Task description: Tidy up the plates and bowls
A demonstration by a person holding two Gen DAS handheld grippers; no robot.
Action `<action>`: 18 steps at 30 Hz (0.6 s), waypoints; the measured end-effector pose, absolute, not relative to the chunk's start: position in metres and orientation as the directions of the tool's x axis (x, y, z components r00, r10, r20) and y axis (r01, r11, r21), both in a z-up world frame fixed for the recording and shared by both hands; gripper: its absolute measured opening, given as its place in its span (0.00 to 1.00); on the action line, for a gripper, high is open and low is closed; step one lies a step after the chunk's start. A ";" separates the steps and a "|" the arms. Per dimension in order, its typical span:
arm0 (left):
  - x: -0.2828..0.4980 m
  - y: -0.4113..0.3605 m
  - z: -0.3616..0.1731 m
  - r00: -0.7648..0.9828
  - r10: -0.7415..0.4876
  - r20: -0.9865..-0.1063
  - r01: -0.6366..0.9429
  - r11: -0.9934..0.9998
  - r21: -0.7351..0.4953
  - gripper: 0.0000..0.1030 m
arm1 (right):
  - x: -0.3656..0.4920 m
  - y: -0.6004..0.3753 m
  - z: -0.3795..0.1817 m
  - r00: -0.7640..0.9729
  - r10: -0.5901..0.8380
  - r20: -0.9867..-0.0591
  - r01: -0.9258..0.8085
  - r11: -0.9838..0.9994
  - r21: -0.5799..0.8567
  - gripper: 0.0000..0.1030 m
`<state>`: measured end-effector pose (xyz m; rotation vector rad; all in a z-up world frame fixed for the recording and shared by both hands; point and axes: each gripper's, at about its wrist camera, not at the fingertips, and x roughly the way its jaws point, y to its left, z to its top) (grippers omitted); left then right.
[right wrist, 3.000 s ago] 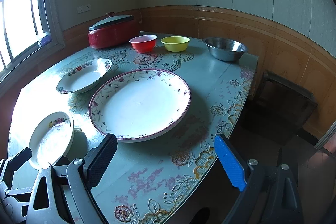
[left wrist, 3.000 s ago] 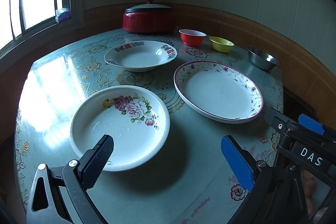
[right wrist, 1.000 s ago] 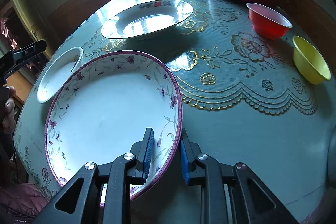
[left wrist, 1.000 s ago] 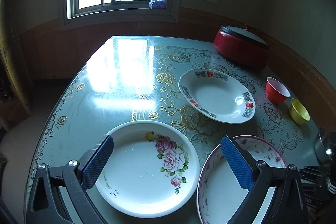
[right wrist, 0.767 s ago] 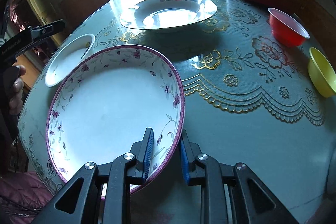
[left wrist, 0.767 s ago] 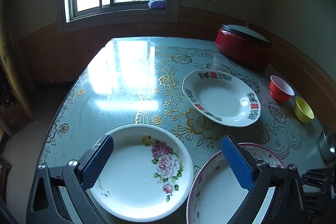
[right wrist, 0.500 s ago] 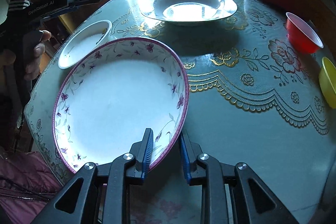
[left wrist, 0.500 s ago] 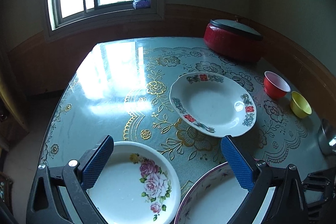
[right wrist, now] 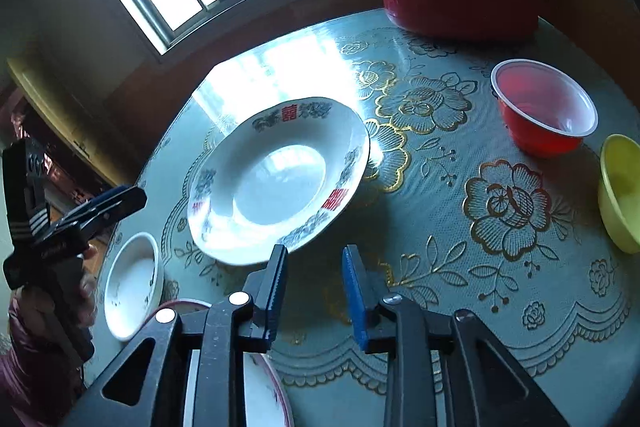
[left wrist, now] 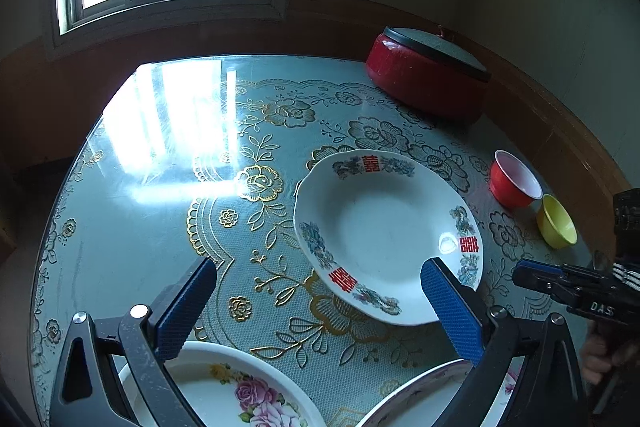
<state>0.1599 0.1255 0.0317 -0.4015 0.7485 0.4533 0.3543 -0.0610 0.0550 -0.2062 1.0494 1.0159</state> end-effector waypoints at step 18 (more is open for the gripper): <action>0.193 0.158 0.002 0.608 0.154 -0.779 -0.553 0.787 -0.275 0.59 | 0.396 -0.045 0.028 0.019 0.650 -0.760 -0.711 0.543 0.446 0.21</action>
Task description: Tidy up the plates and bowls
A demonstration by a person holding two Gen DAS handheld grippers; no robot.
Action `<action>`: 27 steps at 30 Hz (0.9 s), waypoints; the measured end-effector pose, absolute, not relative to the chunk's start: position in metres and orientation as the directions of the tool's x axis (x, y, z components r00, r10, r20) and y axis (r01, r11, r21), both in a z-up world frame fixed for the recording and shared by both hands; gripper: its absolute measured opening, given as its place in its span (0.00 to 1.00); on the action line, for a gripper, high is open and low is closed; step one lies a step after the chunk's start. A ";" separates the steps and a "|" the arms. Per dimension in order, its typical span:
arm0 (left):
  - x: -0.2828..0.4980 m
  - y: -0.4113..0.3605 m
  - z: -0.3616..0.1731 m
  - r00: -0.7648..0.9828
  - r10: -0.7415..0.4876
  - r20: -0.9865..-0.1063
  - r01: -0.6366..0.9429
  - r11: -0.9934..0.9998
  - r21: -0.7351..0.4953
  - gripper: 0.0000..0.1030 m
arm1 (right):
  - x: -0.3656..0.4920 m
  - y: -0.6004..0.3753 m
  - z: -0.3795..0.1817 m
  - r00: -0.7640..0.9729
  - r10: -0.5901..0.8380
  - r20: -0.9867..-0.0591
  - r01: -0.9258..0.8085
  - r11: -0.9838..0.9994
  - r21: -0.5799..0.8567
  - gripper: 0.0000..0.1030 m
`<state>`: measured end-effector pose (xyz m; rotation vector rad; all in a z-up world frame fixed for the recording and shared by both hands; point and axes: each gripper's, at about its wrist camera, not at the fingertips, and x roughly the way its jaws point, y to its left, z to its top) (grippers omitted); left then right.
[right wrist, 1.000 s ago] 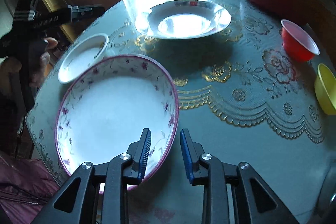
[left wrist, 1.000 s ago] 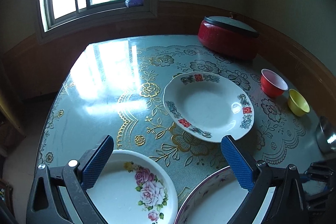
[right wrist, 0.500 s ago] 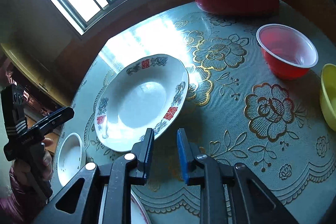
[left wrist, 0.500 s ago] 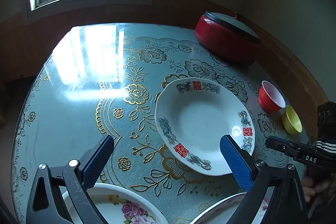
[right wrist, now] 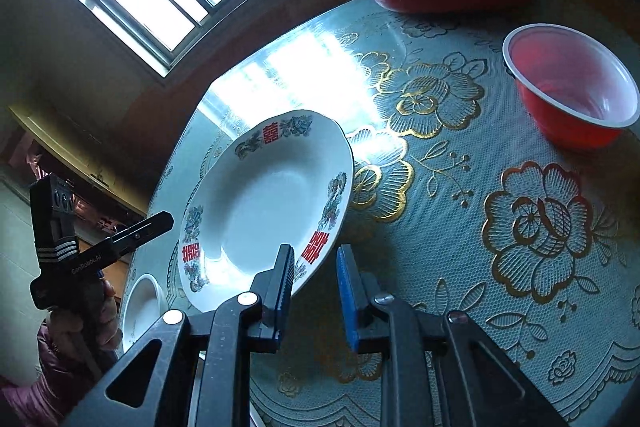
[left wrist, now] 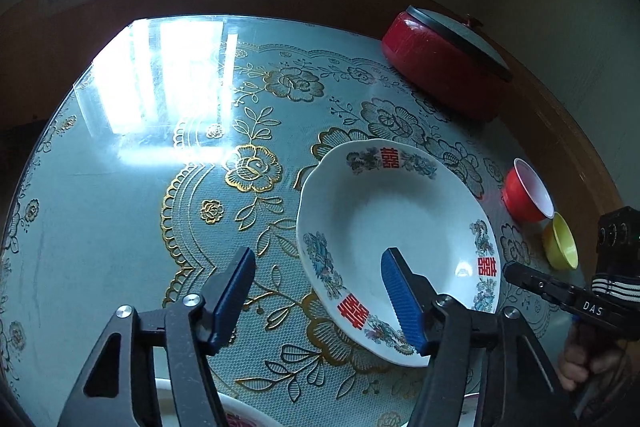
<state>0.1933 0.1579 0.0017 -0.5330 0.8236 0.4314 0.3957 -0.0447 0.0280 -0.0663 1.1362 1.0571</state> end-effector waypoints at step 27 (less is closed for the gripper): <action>0.225 0.179 -0.020 0.569 0.105 -0.816 -0.556 0.780 -0.288 0.20 | 0.420 -0.024 0.008 0.005 0.643 -0.766 -0.686 0.560 0.465 0.21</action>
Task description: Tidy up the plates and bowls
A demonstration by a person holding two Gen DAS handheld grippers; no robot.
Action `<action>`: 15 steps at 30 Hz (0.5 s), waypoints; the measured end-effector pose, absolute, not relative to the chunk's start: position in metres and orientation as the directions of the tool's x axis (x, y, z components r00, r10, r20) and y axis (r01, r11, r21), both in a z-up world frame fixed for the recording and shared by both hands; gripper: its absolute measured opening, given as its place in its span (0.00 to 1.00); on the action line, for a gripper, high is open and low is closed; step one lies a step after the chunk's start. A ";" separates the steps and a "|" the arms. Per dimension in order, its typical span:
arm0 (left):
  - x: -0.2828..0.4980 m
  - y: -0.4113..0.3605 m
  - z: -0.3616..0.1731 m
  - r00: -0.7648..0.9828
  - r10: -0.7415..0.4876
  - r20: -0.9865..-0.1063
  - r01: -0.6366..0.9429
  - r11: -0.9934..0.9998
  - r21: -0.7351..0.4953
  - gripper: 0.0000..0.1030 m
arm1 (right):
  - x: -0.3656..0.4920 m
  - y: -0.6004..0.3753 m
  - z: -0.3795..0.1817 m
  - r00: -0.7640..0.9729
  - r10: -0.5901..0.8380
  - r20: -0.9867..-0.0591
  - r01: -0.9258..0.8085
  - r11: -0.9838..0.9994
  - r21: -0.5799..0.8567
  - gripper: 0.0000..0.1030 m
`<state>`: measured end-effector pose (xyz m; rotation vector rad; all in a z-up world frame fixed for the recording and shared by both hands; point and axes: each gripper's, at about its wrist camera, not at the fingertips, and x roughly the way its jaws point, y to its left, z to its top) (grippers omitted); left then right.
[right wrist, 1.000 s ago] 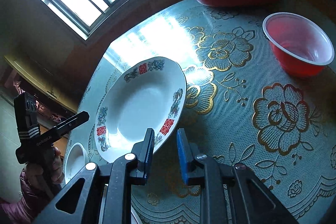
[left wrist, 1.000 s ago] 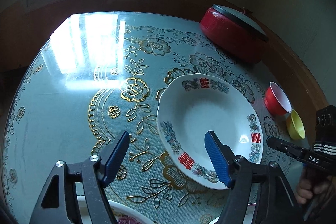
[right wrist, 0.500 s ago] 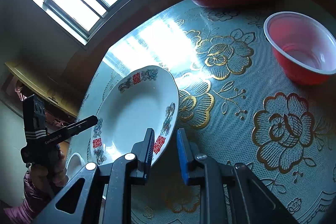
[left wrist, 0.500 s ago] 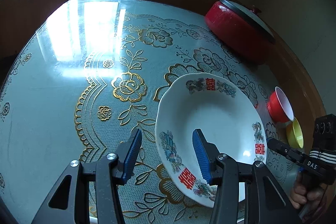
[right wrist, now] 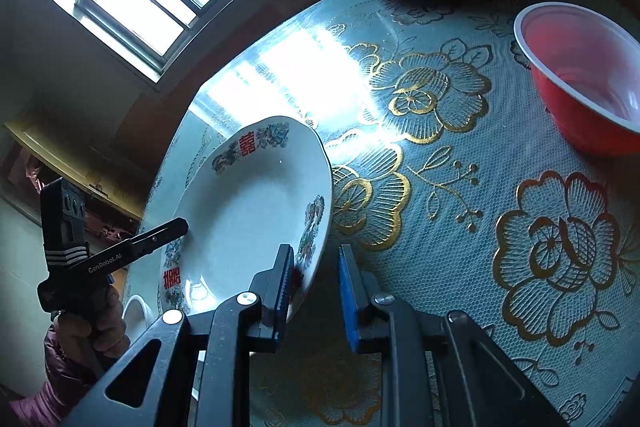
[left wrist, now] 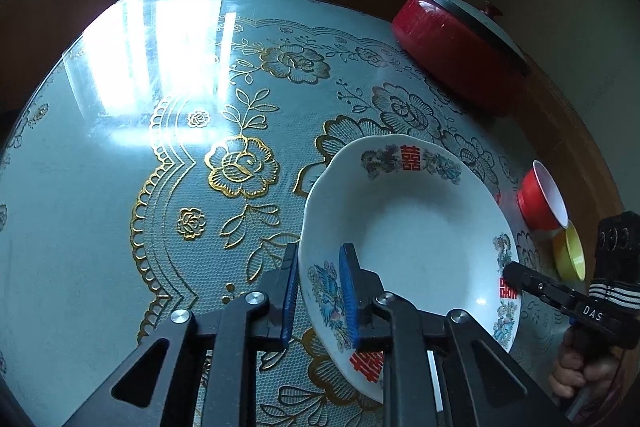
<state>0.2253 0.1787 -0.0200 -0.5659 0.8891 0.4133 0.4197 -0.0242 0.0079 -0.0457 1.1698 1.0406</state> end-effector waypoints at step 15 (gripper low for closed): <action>0.236 0.178 -0.028 0.575 0.115 -0.810 -0.549 0.788 -0.279 0.25 | 0.417 -0.007 -0.006 -0.030 0.630 -0.776 -0.698 0.543 0.468 0.22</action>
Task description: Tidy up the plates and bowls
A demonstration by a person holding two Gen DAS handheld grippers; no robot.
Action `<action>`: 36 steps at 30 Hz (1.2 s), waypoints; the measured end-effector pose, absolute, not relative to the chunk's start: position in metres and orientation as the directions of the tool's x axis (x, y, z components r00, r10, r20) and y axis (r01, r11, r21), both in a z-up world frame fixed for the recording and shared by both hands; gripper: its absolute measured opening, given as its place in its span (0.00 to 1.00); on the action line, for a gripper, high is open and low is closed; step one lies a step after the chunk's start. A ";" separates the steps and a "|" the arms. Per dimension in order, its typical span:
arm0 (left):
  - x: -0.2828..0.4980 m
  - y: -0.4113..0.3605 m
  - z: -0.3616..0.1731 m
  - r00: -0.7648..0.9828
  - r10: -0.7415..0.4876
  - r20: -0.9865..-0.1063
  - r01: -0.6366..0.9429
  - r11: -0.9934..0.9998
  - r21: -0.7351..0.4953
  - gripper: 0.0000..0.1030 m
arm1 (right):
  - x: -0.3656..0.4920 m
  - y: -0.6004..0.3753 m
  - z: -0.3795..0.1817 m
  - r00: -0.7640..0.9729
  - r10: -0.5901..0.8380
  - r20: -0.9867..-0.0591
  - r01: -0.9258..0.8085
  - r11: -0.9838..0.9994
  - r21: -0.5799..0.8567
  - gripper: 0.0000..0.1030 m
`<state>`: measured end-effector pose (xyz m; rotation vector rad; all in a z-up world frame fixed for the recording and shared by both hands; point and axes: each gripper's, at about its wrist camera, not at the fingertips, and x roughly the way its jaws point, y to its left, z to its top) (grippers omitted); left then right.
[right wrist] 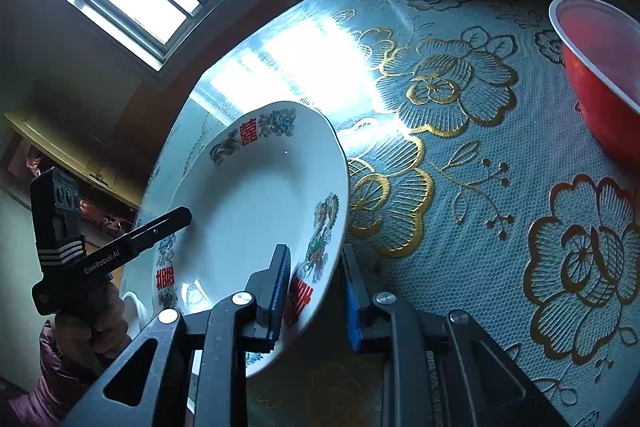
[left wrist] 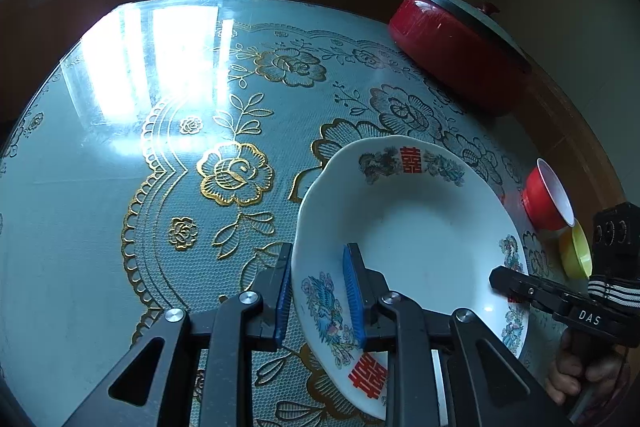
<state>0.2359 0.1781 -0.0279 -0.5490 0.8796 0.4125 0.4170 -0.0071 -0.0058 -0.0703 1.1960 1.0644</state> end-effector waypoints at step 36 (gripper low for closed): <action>0.181 0.099 -0.008 0.624 0.095 -0.776 -0.468 0.840 -0.274 0.27 | 0.371 -0.055 0.030 0.035 0.645 -0.763 -0.767 0.507 0.393 0.16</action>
